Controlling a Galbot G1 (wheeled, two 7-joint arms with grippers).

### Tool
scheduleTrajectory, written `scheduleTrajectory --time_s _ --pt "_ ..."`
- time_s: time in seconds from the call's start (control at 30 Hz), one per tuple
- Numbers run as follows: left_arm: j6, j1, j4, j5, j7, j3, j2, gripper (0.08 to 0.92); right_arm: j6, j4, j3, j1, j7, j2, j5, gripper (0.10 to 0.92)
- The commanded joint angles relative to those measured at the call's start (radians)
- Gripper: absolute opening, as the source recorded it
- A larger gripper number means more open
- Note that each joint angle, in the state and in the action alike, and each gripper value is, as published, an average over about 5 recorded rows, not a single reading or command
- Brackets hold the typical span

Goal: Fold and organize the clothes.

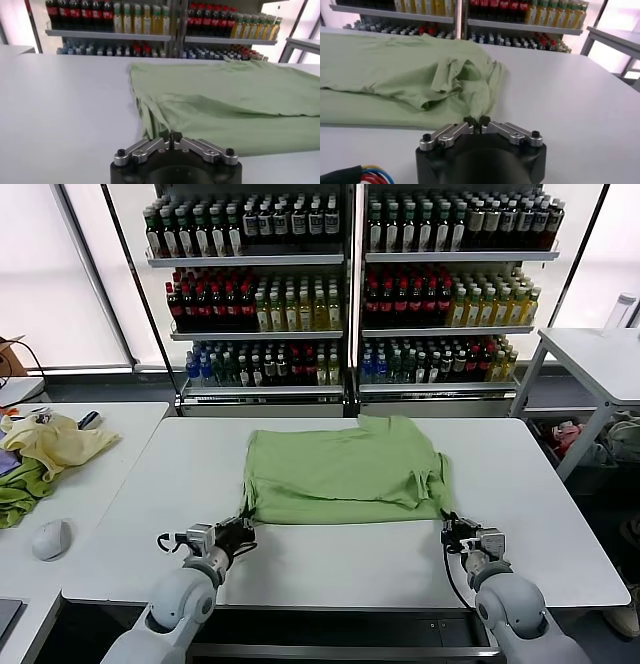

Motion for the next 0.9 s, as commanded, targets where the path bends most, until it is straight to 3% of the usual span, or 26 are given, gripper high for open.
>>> scheduleTrajectory --time_s 0.03,0.27,0.5,0.73,0.9 --pt "0.014 0.288 -0.259 -0.016 0.007 -0.153 0.086 0.089 -0.001 0.205 0.054 -0.211 0.003 0.000 -0.044 0.149" --pt "0.030 0.453 -0.379 -0.019 0.003 -0.263 0.132 0.089 0.018 0.331 0.113 -0.410 0.005 0.013 -0.125 0.149" --pt "0.070 0.506 -0.437 0.010 0.001 -0.302 0.156 0.145 -0.003 0.392 0.112 -0.486 0.002 0.049 -0.217 0.169" --pt "0.090 0.485 -0.449 0.012 0.003 -0.328 0.191 0.347 0.042 0.417 0.116 -0.433 0.007 0.047 -0.217 0.351" --pt "0.070 0.382 -0.376 -0.027 -0.014 -0.291 0.217 0.485 0.042 0.343 0.081 -0.246 0.035 0.024 -0.134 0.497"
